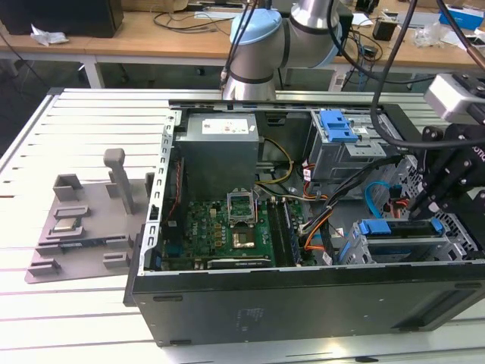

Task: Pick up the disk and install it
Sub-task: 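Insert the first disk wire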

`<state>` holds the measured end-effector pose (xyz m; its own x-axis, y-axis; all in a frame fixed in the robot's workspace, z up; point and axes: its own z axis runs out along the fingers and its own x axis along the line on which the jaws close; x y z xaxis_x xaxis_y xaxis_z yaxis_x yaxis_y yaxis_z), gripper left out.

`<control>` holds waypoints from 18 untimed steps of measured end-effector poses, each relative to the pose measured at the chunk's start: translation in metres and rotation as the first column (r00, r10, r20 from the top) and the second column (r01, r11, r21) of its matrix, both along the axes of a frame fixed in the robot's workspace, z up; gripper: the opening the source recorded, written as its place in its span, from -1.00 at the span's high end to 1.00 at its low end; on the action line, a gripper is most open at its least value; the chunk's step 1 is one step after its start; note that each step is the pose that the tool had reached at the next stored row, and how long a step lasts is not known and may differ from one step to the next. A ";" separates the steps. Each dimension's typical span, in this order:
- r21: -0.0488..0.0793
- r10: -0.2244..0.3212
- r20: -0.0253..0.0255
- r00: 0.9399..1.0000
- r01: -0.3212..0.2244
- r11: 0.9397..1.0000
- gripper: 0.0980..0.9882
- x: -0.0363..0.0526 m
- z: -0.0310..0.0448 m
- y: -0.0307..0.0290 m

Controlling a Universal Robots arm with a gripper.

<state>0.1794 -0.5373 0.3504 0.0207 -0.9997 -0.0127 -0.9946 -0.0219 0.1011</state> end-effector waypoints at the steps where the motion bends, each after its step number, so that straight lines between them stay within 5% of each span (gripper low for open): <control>1: 0.000 -0.002 0.000 1.000 0.002 1.000 0.85 0.0001 -0.0008 -0.0009; 18: 0.000 -0.066 0.000 0.998 0.066 0.998 0.85 0.0041 -0.0103 -0.0015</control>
